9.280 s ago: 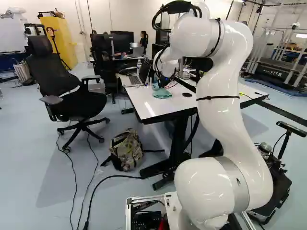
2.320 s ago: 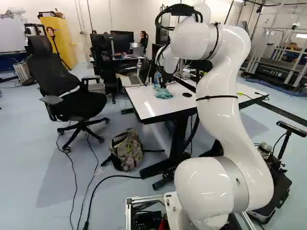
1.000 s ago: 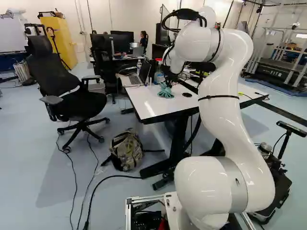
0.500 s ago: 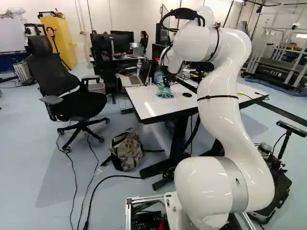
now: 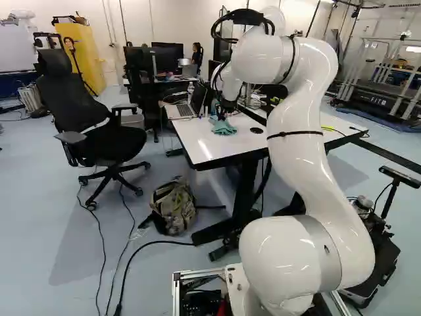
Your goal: Clean the table with the green towel
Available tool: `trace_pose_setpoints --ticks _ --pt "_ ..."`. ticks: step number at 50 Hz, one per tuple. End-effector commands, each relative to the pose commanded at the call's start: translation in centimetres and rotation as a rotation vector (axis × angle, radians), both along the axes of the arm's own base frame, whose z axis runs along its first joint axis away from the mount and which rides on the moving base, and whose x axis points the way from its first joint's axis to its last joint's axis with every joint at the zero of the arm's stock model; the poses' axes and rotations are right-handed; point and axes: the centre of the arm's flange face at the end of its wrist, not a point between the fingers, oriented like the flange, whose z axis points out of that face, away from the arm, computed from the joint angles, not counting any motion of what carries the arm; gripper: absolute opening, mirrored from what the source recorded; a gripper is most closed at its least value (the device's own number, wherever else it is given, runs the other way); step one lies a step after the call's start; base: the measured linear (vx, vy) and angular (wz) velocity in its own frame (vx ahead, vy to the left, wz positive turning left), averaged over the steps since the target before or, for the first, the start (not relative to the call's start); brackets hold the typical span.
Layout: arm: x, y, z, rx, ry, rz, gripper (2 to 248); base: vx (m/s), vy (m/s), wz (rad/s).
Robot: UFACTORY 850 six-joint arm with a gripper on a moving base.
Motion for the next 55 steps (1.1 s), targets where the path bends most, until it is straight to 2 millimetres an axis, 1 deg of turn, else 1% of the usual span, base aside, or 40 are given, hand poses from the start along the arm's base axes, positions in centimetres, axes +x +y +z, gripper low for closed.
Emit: trace_pose_setpoints --ticks 37,55 --pt "0.1 6.9 0.0 0.000 -0.002 0.095 27 0.000 0.000 0.000" --pt "0.1 7.0 0.0 0.000 -0.002 0.096 27 0.000 0.000 0.000"
